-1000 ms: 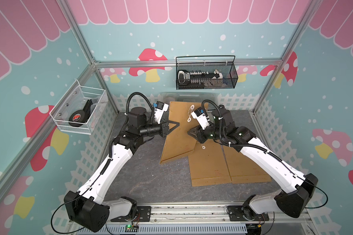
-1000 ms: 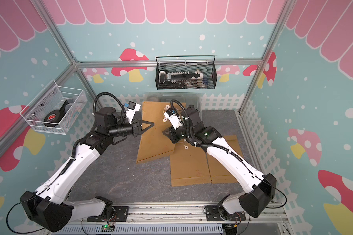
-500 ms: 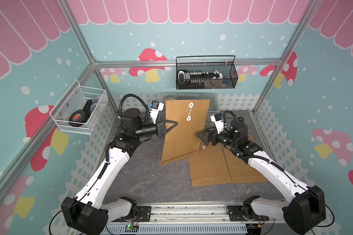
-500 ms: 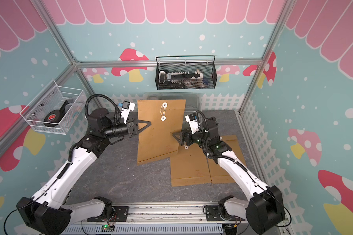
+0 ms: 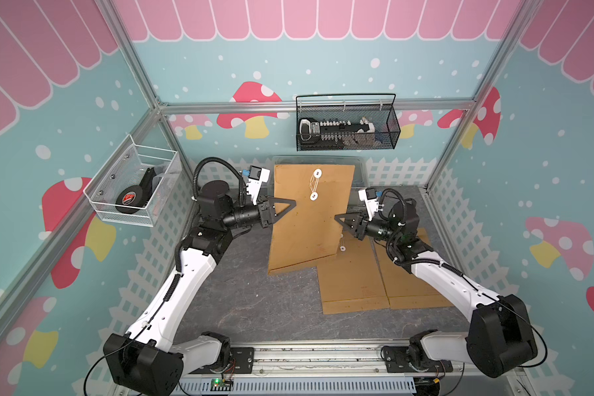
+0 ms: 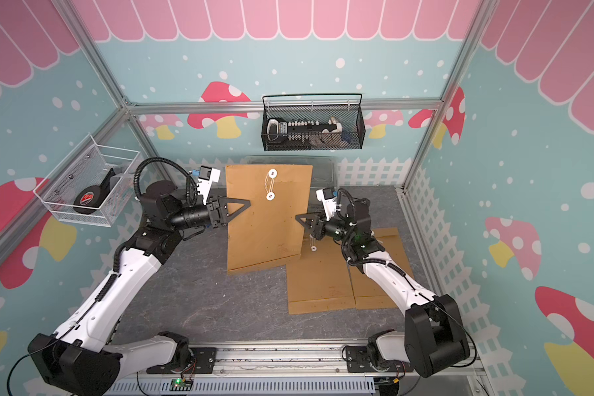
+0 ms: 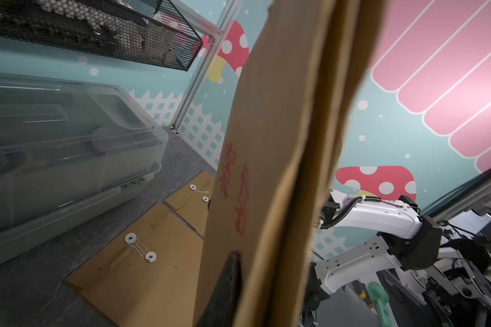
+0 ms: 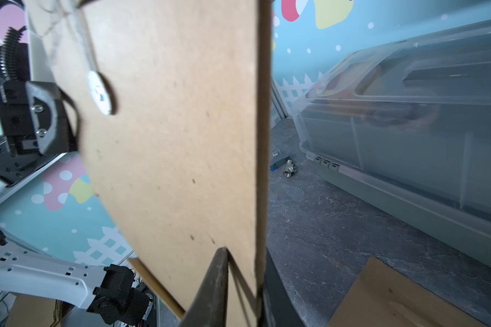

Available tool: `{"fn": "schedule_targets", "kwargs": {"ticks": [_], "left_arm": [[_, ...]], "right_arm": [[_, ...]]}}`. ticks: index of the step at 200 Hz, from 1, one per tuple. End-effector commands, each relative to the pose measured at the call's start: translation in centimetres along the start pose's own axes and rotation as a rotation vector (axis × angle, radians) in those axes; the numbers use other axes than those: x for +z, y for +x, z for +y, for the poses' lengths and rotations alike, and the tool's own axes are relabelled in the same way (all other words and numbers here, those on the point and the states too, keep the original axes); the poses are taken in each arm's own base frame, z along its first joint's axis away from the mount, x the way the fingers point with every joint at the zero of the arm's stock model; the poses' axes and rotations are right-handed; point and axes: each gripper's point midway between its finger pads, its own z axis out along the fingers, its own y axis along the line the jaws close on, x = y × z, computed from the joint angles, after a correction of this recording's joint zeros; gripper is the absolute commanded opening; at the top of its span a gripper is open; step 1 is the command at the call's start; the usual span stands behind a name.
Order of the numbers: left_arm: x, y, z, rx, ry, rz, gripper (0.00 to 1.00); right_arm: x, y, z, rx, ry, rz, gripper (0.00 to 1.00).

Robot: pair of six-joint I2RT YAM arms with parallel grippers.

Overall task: Close the mouth of the file bag
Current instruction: Place the file bag at the center of the board.

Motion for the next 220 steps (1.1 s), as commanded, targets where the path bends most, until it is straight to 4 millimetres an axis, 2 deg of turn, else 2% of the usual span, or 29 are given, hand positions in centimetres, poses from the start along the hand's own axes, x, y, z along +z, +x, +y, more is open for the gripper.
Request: {"fn": "schedule_targets", "kwargs": {"ticks": [1, 25, 38, 54, 68, 76, 95, 113, 135, 145, 149, 165, 192, 209, 220], "left_arm": [[-1.1, 0.3, 3.9, -0.082, -0.134, -0.045, 0.31], [-3.9, 2.0, 7.9, -0.184, -0.321, -0.084, 0.45], [-6.3, 4.2, 10.1, -0.230, -0.475, -0.095, 0.49], [-11.0, 6.5, 13.3, -0.276, -0.746, -0.140, 0.57], [-14.0, 7.4, 14.5, -0.289, -0.880, -0.186, 0.59], [-14.7, 7.6, 14.7, -0.288, -0.910, -0.189, 0.59], [-14.6, 7.5, 14.4, -0.286, -0.907, -0.191, 0.59], [-13.9, 7.5, 14.1, -0.238, -0.916, -0.165, 0.59], [-12.2, 7.6, 13.4, -0.156, -0.919, -0.111, 0.59], [-11.2, 7.8, 13.2, -0.130, -0.917, -0.086, 0.59], [-10.9, 7.8, 13.1, -0.123, -0.916, -0.081, 0.59], [-9.6, 8.0, 13.0, -0.107, -0.901, -0.070, 0.59], [-8.4, 8.0, 13.0, -0.100, -0.879, -0.080, 0.59], [-8.0, 7.7, 12.9, -0.092, -0.875, -0.087, 0.59], [-8.0, 7.6, 12.9, -0.089, -0.879, -0.091, 0.59]], "right_arm": [[0.1, 0.4, 0.6, 0.066, -0.045, -0.007, 0.01], [0.6, 3.8, -0.1, 0.192, -0.018, 0.055, 0.00], [1.4, 7.1, 0.0, 0.260, 0.025, 0.129, 0.00], [2.2, 11.9, -0.8, 0.360, 0.135, 0.227, 0.00], [3.3, 15.3, -1.0, 0.447, 0.189, 0.286, 0.00], [3.9, 16.7, -1.5, 0.480, 0.227, 0.307, 0.00], [5.4, 18.9, -4.5, 0.548, 0.370, 0.361, 0.00], [7.3, 19.4, -6.8, 0.553, 0.489, 0.425, 0.00], [10.3, 20.1, -7.2, 0.498, 0.501, 0.529, 0.00], [11.0, 20.4, -7.2, 0.482, 0.509, 0.576, 0.00], [11.2, 21.5, -7.8, 0.484, 0.524, 0.609, 0.00], [11.0, 22.7, -8.7, 0.473, 0.556, 0.664, 0.00], [11.0, 25.2, -8.3, 0.497, 0.517, 0.763, 0.00], [10.6, 25.7, -8.7, 0.478, 0.539, 0.801, 0.00], [10.1, 25.3, -8.7, 0.449, 0.560, 0.816, 0.19]]}}
